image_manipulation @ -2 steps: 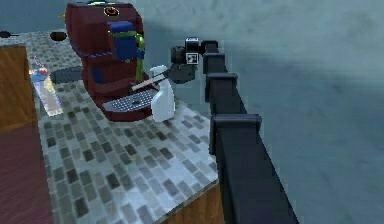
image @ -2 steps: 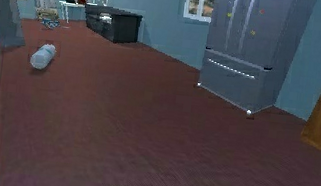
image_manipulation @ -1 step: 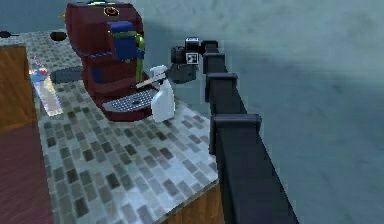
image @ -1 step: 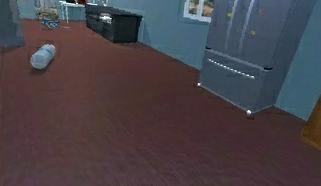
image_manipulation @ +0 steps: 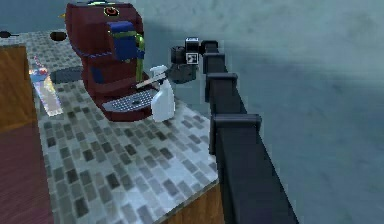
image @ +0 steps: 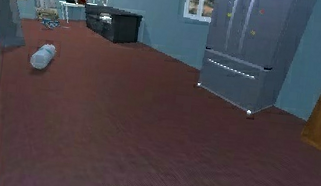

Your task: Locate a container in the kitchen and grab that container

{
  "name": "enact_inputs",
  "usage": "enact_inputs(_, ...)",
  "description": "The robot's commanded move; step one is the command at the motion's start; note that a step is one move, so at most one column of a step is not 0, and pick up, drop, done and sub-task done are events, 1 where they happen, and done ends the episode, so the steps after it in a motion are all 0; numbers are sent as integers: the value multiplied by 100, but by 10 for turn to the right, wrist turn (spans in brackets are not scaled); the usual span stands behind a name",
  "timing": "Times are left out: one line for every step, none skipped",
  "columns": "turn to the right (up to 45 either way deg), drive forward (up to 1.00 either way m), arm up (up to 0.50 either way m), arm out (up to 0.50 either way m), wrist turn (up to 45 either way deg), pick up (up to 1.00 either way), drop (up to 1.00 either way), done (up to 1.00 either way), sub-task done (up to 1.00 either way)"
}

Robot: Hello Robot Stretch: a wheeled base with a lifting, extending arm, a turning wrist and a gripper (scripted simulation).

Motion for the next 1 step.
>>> enact_inputs(0,0,0,0,0,0,0,100,0)
